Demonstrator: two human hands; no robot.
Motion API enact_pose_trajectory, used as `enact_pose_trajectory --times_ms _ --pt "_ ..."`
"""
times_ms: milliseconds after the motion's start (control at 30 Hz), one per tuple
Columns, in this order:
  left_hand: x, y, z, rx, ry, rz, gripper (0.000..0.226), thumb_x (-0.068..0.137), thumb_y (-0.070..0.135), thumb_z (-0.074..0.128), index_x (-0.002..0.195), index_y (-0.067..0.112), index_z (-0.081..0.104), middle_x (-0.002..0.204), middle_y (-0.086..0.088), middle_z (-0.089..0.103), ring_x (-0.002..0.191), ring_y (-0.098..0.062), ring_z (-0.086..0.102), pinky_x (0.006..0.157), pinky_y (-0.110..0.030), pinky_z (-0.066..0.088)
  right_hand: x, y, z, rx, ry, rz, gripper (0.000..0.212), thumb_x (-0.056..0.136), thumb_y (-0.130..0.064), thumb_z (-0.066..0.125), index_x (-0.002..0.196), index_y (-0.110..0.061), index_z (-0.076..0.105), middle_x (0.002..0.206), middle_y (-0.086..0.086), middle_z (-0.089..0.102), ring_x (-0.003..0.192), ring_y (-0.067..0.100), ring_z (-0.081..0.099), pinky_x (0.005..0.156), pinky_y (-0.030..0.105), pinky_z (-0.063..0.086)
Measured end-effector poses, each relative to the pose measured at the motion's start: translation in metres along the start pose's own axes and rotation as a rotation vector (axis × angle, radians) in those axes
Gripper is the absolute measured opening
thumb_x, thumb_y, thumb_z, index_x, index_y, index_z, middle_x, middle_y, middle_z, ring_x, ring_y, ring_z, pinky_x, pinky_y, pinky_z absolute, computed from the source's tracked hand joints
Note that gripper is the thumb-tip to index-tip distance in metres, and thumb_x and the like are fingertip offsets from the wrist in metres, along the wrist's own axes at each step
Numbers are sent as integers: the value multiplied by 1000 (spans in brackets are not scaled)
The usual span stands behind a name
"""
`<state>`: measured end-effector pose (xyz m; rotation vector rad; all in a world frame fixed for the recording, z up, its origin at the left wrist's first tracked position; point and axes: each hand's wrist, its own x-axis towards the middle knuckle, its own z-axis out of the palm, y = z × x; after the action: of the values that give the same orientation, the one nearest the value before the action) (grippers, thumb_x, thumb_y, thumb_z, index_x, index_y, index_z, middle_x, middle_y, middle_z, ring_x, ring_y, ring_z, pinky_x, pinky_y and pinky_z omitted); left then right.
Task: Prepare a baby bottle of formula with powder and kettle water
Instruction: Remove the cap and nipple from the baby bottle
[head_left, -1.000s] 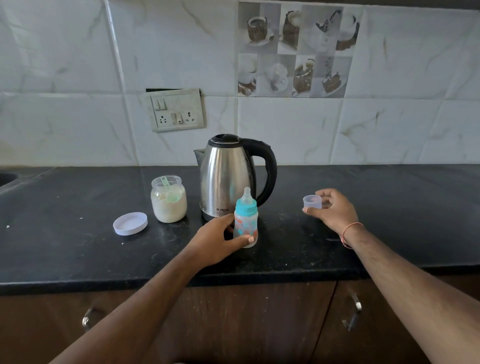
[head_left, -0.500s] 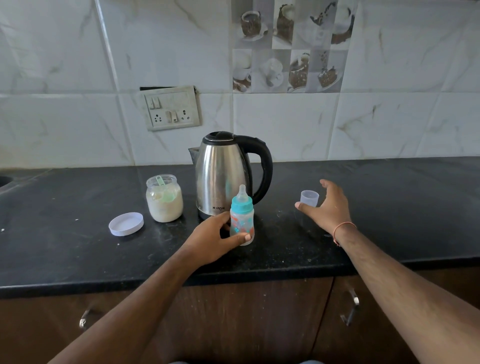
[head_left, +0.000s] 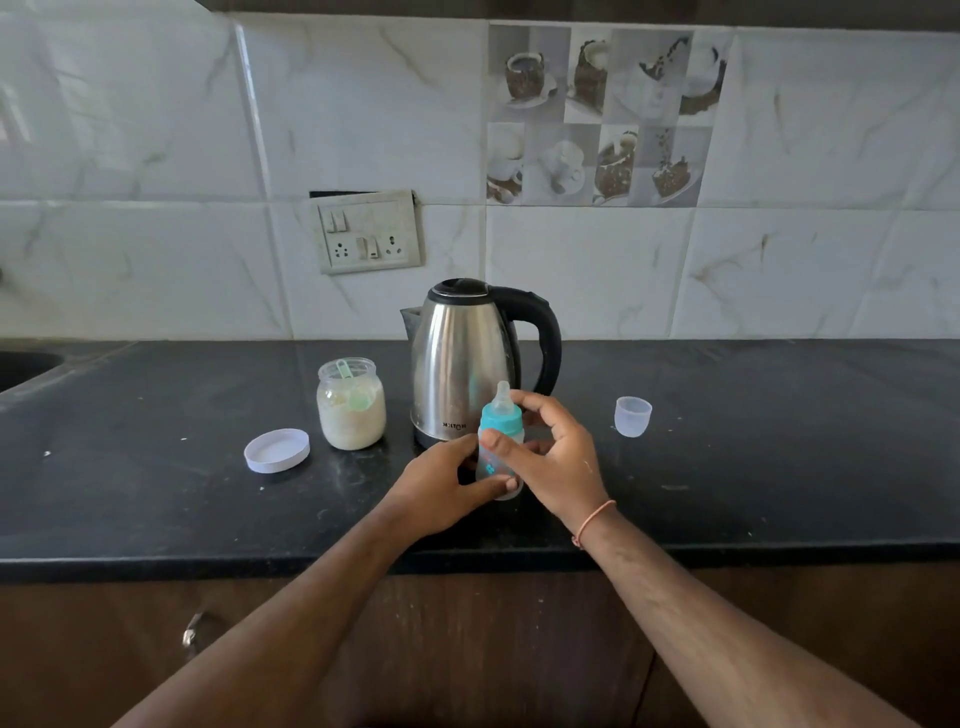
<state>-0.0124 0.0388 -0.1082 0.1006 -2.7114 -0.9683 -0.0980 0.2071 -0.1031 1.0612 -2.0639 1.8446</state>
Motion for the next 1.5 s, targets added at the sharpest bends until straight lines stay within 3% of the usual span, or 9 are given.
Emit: enact_pose_trajectory --times_ms 200,533,633,800,933,1067,1200,1367,1500 --pt "3 1 -1 -19 -7 -6 50 94 60 76 135 35 65 114 20 75 104 2 70 97 -30 59 7 4 9 98 54 71 41 84 -39 93 120 -40 74 115 -18 77 114 3 69 90 31 65" --pt "12 -2 -1 -18 -56 -12 45 95 56 77 133 33 66 116 18 74 105 0 69 97 -28 57 19 8 -4 406 -151 196 68 83 -28 87 142 -20 54 130 7 78 127 26 72 111 55 56" --pt "12 -5 1 -32 -29 -22 41 92 58 80 126 38 67 111 21 75 101 6 69 92 -21 54 19 7 -5 400 -199 179 60 88 -28 84 141 -19 55 134 4 76 131 24 69 113 54 55" --pt "12 -4 4 -12 29 -27 51 83 53 90 125 41 64 109 24 70 100 10 64 82 -9 45 19 10 -1 199 -3 50 71 76 -46 92 137 -30 59 122 -12 72 130 18 64 114 53 54" --pt "12 -4 5 1 41 -6 56 79 56 92 126 42 66 113 23 71 103 7 64 88 -17 50 16 7 3 109 36 -21 66 75 -51 91 131 -31 64 114 -19 72 120 15 69 104 52 59" --pt "11 -4 4 3 43 -5 51 79 57 91 122 41 71 113 21 75 105 5 67 95 -26 56 16 10 2 149 28 -11 58 81 -42 88 132 -26 64 120 -10 76 115 19 71 96 54 62" --pt "10 -4 4 -8 33 -11 55 79 56 92 126 39 71 113 22 74 105 6 65 96 -25 54 17 11 -1 295 -54 113 56 89 -26 80 140 -20 58 126 3 77 117 21 74 95 40 62" --pt "9 -3 4 4 38 -19 57 78 58 91 127 38 70 117 20 74 110 1 67 99 -30 57 16 8 6 126 -5 9 67 83 -46 88 142 -32 58 125 -13 70 125 20 65 96 47 63" --pt "9 -2 4 -3 38 -19 57 78 57 92 128 39 70 117 20 75 109 2 67 99 -28 57 15 10 6 137 19 -16 62 87 -38 85 142 -30 58 121 -8 72 120 20 69 91 44 65"
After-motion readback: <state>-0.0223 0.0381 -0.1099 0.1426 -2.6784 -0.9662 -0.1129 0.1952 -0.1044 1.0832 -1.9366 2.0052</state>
